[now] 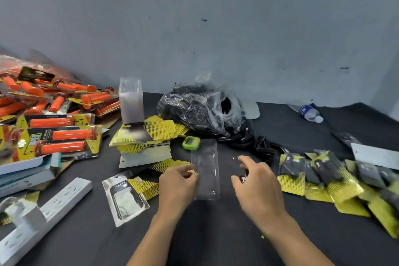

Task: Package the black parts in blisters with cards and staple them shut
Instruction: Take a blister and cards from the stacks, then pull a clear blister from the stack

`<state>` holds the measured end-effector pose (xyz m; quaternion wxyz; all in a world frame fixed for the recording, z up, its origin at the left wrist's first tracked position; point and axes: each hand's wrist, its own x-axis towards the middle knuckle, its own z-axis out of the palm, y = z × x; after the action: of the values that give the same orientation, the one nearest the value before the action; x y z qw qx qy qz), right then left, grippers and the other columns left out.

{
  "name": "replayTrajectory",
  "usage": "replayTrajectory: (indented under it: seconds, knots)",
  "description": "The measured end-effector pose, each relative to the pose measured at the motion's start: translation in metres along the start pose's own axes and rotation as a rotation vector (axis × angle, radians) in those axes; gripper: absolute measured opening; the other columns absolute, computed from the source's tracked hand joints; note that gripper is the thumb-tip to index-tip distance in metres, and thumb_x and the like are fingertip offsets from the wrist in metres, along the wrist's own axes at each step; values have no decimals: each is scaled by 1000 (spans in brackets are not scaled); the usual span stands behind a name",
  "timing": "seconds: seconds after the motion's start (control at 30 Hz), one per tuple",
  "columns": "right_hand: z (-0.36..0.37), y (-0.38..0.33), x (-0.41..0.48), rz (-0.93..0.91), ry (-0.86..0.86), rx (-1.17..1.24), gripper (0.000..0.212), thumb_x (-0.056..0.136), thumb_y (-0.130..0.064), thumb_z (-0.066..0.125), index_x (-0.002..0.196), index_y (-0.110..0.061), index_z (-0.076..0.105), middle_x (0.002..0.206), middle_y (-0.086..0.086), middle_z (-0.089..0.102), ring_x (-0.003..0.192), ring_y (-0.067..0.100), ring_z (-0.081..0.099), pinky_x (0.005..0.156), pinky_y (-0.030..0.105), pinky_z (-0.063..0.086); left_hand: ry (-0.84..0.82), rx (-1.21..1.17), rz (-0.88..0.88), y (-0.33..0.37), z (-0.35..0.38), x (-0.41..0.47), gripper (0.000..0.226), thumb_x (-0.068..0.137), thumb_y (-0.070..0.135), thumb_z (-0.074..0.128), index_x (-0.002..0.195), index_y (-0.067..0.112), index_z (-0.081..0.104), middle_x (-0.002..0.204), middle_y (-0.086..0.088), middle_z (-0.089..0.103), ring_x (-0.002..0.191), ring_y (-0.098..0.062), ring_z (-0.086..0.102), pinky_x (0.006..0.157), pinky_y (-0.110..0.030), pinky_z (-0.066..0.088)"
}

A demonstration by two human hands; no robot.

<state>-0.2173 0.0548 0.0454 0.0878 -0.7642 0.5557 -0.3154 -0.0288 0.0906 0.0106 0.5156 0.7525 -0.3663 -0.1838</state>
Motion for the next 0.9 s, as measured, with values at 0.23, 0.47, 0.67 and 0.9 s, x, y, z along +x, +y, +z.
replayTrajectory:
  seconds: [0.23, 0.47, 0.67, 0.9]
  knots:
    - [-3, 38, -10, 181, -238, -140, 93, 95, -21, 58, 161, -36, -7, 83, -10, 62, 71, 13, 59, 58, 32, 45, -26, 53, -33, -7, 15, 13, 8, 82, 28, 77, 88, 32, 80, 75, 15, 74, 72, 0, 70, 66, -19, 52]
    - [1, 40, 32, 146, -98, -296, 81, 95, -40, 66, 161, -25, 21, 116, -4, 71, 102, 20, 65, 80, 35, 52, -73, 171, 117, 5, 24, 36, 20, 94, 31, 65, 105, 36, 81, 77, 24, 73, 78, -2, 69, 75, -30, 58]
    - [17, 19, 57, 117, -128, 408, 71, 92, -36, 70, 152, -45, 33, 116, -25, 63, 89, 0, 68, 88, 34, 55, -264, 339, 302, 19, 23, 59, 22, 98, 31, 65, 104, 49, 78, 93, 23, 74, 89, -4, 67, 77, -29, 51]
    - [49, 14, 59, 519, -17, 1049, 17, 100, 7, 51, 95, -1, 65, 63, 9, 67, 48, 23, 64, 46, 30, 53, -252, -654, 2, 0, 32, 51, 59, 78, 22, 87, 133, 33, 68, 122, 10, 75, 111, -1, 68, 83, -22, 57]
